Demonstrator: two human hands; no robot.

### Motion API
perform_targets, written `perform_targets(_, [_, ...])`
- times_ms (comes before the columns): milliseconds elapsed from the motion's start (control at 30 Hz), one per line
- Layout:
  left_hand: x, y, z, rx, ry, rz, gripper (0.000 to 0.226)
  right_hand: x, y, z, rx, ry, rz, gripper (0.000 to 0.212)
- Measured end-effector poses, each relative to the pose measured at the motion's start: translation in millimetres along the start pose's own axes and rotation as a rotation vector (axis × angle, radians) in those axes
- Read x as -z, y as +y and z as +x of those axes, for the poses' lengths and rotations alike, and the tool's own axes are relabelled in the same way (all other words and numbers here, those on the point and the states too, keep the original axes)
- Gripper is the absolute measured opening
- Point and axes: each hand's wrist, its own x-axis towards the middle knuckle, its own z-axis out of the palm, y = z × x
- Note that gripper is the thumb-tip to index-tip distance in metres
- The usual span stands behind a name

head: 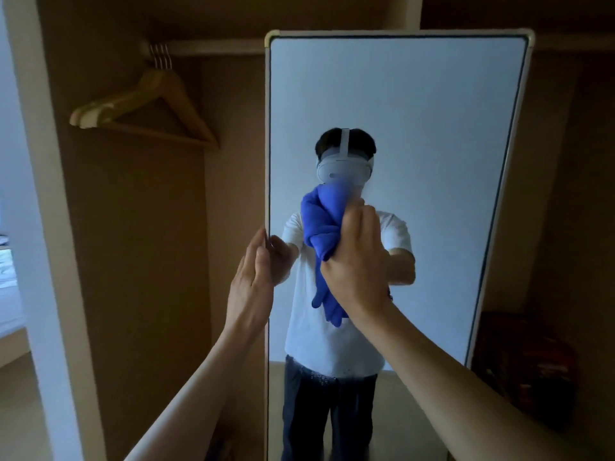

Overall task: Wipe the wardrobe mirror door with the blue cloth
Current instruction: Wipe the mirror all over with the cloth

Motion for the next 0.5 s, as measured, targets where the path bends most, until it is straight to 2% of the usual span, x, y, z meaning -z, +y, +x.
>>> perform_targets(100, [6, 0, 1, 0.056, -0.08, -0.084, 0.064, -17, -32, -1, 0.034, -0.072, -0.019, 0.054])
perform_targets(233, [11, -1, 1, 0.2, -0.056, -0.161, 0.083, -32, -71, -5, -0.02, -0.073, 0.101, 0.063])
perform_targets(367, [11, -4, 4, 0.231, -0.036, -0.167, 0.07, -45, -81, -11, -0.079, 0.044, 0.051, 0.045])
perform_targets(500, [5, 0, -2, 0.225, -0.018, -0.198, 0.068, -43, -66, -9, -0.031, -0.06, 0.186, 0.055])
